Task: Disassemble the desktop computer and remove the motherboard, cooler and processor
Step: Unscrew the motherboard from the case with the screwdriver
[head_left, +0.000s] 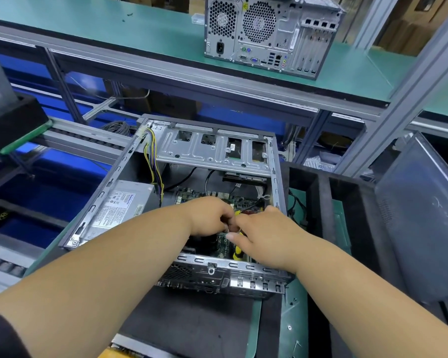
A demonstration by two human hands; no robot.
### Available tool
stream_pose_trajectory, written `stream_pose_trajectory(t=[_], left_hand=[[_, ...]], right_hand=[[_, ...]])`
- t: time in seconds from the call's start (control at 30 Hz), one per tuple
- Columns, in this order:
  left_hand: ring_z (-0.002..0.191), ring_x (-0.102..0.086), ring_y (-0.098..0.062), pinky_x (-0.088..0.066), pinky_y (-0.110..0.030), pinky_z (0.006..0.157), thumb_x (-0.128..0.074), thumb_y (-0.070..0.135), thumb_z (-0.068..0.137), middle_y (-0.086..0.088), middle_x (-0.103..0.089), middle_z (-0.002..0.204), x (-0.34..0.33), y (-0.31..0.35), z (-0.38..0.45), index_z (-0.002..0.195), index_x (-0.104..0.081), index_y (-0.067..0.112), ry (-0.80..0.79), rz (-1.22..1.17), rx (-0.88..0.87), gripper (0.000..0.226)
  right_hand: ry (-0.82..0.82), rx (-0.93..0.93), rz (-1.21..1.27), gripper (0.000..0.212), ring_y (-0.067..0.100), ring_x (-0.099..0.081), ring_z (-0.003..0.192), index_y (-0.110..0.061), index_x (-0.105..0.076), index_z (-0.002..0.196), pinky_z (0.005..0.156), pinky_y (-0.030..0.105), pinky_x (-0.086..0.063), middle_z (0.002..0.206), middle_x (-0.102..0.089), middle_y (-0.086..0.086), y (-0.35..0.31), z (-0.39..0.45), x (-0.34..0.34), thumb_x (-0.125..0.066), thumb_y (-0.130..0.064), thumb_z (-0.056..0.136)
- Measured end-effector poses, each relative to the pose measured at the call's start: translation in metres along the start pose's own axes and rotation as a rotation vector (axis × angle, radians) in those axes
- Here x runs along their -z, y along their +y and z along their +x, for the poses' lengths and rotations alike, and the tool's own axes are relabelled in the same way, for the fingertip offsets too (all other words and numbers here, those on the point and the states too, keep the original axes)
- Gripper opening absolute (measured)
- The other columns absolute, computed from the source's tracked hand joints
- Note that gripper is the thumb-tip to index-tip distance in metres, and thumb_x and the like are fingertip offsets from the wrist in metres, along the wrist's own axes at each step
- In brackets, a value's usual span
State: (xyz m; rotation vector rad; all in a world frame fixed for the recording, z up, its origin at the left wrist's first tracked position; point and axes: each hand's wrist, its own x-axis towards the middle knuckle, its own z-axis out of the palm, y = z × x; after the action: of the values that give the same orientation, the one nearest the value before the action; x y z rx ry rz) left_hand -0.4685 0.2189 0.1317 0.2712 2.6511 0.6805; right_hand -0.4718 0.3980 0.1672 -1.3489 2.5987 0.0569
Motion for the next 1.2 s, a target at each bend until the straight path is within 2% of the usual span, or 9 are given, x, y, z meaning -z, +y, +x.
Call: stream_pose_trajectory(t=[0.1, 0.2, 0.37, 0.43, 0.53, 0.67, 0.8, 1.0, 1.2], left_hand=[[0.081, -0.058, -0.016, -0.048, -0.027, 0.075, -0.061, 0.012, 0.088, 0.010, -0.061, 0.082, -0.001, 0.000, 0.001, 0.084, -0.063, 0.030, 0.005, 0.006, 0.002, 0.019], [0.080, -0.062, -0.021, -0.051, -0.029, 0.072, -0.058, 0.009, 0.087, 0.008, -0.064, 0.083, -0.001, -0.001, 0.001, 0.076, -0.062, 0.036, 0.011, -0.028, 0.010, 0.028], [0.080, -0.062, -0.011, -0.047, -0.023, 0.073, -0.060, 0.011, 0.087, 0.013, -0.067, 0.088, -0.003, -0.002, 0.002, 0.098, -0.072, 0.027, 0.006, -0.040, 0.021, 0.022], [0.080, -0.062, -0.010, -0.049, -0.025, 0.074, -0.060, 0.011, 0.086, 0.015, -0.067, 0.086, -0.003, -0.003, 0.003, 0.094, -0.071, 0.029, 0.003, -0.049, 0.024, 0.022], [0.063, -0.053, 0.003, -0.040, -0.020, 0.062, -0.060, 0.010, 0.086, 0.021, -0.059, 0.071, -0.002, -0.003, 0.003, 0.074, -0.062, 0.039, 0.015, -0.046, 0.018, 0.032], [0.072, -0.053, -0.011, -0.043, -0.026, 0.069, -0.060, 0.010, 0.087, 0.010, -0.057, 0.075, -0.003, -0.003, 0.005, 0.074, -0.057, 0.034, 0.014, 0.001, 0.001, 0.027], [0.069, -0.052, -0.006, -0.039, -0.020, 0.061, -0.061, 0.012, 0.087, 0.013, -0.057, 0.074, -0.003, -0.003, 0.004, 0.073, -0.057, 0.035, 0.005, -0.002, 0.003, 0.026], [0.062, -0.049, -0.001, -0.037, -0.019, 0.057, -0.059, 0.010, 0.087, 0.017, -0.055, 0.068, -0.003, -0.003, 0.003, 0.069, -0.054, 0.042, 0.012, -0.013, 0.020, 0.037], [0.063, -0.050, 0.002, -0.034, -0.015, 0.055, -0.061, 0.014, 0.086, 0.019, -0.055, 0.069, -0.002, -0.001, 0.002, 0.066, -0.054, 0.042, -0.009, -0.018, 0.032, 0.035]], right_hand=[[0.012, -0.016, 0.001, 0.032, 0.018, -0.050, 0.067, -0.022, -0.052, 0.109, 0.093, 0.039, -0.033, 0.073, -0.054, -0.008, 0.000, 0.002, -0.003, -0.031, -0.045, 0.102], [0.038, -0.017, 0.078, 0.030, 0.011, -0.043, 0.060, -0.022, -0.045, 0.118, 0.095, 0.041, -0.035, 0.068, -0.046, -0.010, 0.001, 0.002, -0.006, -0.041, -0.034, 0.091], [0.099, -0.047, -0.005, 0.037, 0.020, -0.046, 0.062, -0.017, -0.041, 0.119, 0.090, 0.041, -0.035, 0.065, -0.047, -0.006, -0.001, 0.001, -0.013, -0.031, -0.046, 0.097], [0.115, -0.052, -0.015, 0.034, 0.021, -0.046, 0.062, -0.018, -0.042, 0.116, 0.092, 0.042, -0.035, 0.064, -0.047, -0.006, -0.001, 0.000, -0.014, -0.031, -0.046, 0.100], [0.103, -0.049, 0.071, 0.019, 0.014, -0.045, 0.061, -0.026, -0.043, 0.106, 0.096, 0.039, -0.035, 0.063, -0.048, -0.007, 0.000, -0.001, -0.011, -0.040, -0.042, 0.096], [0.067, -0.047, 0.175, 0.009, 0.008, -0.047, 0.068, -0.033, -0.050, 0.091, 0.098, 0.037, -0.033, 0.073, -0.053, -0.009, 0.000, -0.002, -0.005, -0.047, -0.039, 0.084], [0.083, -0.066, 0.089, 0.026, 0.010, -0.044, 0.063, -0.032, -0.045, 0.091, 0.094, 0.037, -0.033, 0.063, -0.049, -0.008, -0.002, -0.001, -0.008, -0.036, -0.056, 0.096], [0.105, -0.045, 0.173, 0.010, -0.001, -0.037, 0.060, -0.035, -0.048, 0.095, 0.096, 0.038, -0.034, 0.068, -0.043, -0.015, 0.001, -0.003, -0.009, -0.047, -0.037, 0.086], [0.094, -0.061, 0.092, 0.023, 0.003, -0.037, 0.059, -0.035, -0.047, 0.094, 0.094, 0.036, -0.033, 0.060, -0.043, -0.010, -0.001, 0.000, -0.010, -0.037, -0.056, 0.097]])
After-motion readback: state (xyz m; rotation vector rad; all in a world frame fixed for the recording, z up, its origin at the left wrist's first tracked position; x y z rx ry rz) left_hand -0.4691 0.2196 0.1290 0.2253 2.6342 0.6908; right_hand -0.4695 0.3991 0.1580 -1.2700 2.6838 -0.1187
